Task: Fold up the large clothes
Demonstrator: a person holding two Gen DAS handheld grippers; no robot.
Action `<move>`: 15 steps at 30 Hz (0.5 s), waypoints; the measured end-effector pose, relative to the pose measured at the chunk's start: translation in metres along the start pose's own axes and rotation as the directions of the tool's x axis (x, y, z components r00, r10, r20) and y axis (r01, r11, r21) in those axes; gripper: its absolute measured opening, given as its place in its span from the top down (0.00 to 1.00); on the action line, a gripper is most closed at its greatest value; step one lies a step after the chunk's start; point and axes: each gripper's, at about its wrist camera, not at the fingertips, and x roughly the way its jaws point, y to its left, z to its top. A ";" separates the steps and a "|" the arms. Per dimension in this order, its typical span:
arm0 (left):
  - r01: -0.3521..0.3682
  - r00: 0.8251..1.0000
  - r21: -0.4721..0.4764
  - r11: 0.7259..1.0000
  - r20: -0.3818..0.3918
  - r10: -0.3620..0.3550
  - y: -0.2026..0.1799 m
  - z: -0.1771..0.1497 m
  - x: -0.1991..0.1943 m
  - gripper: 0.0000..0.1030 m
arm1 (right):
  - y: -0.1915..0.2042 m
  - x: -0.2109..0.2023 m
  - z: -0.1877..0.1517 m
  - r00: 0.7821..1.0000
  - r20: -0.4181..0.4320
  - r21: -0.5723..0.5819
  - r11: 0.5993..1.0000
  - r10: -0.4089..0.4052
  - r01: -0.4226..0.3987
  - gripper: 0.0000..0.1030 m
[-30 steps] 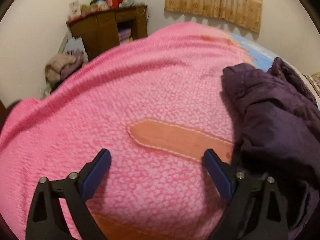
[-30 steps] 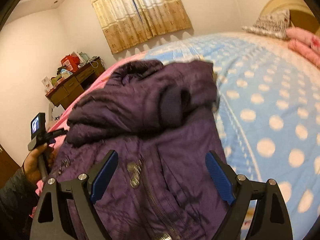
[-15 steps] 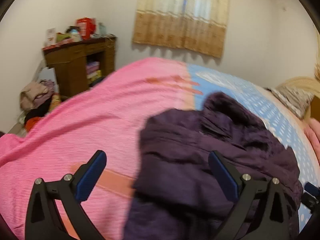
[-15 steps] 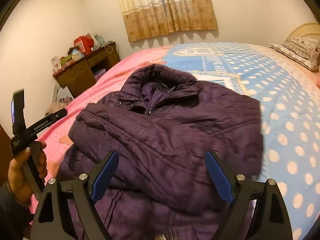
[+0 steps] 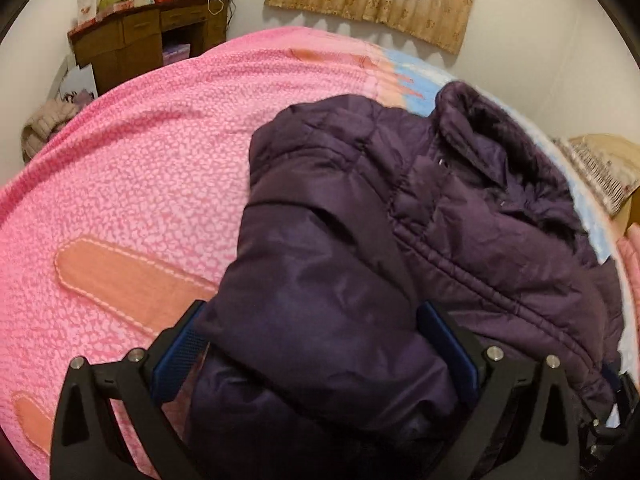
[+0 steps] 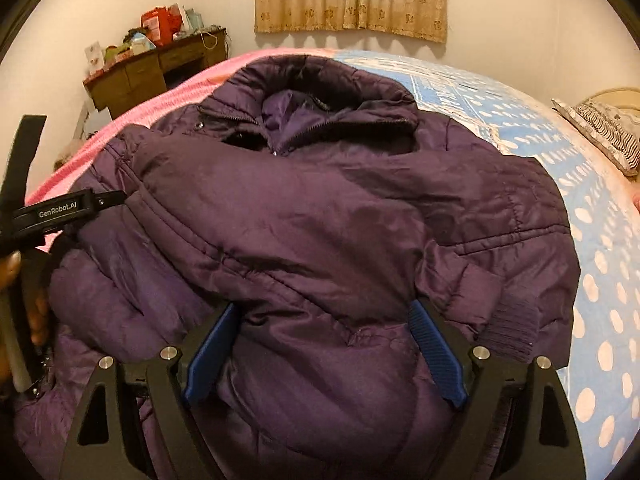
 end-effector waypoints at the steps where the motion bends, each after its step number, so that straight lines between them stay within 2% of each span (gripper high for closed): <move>1: -0.012 1.000 0.007 1.000 -0.005 0.012 -0.002 0.001 0.003 0.00 | 0.000 0.000 0.000 1.000 -0.003 0.002 1.000 0.002 -0.002 0.15; 3: -0.029 1.000 0.019 0.999 -0.009 0.030 -0.004 0.000 0.004 0.00 | 0.001 0.003 0.000 1.000 -0.009 0.000 1.000 -0.004 0.004 0.15; 9: -0.014 1.000 0.009 1.000 -0.010 0.014 -0.003 0.001 0.007 0.00 | 0.004 0.004 0.002 1.000 -0.012 -0.011 1.000 -0.016 0.016 0.14; 11: -0.013 1.000 0.008 1.000 -0.009 0.013 -0.002 0.000 0.007 0.00 | 0.004 -0.005 0.011 0.999 -0.039 -0.007 1.000 -0.012 0.011 0.14; 12: -0.013 1.000 0.007 1.000 -0.010 0.013 -0.002 0.000 0.007 0.00 | 0.003 -0.015 0.017 1.000 -0.024 0.012 1.000 -0.007 0.007 0.14; 15: -0.009 1.000 0.003 1.000 -0.011 0.009 0.000 0.001 0.008 0.00 | 0.009 -0.051 0.039 0.994 0.107 0.019 0.999 -0.028 0.027 0.14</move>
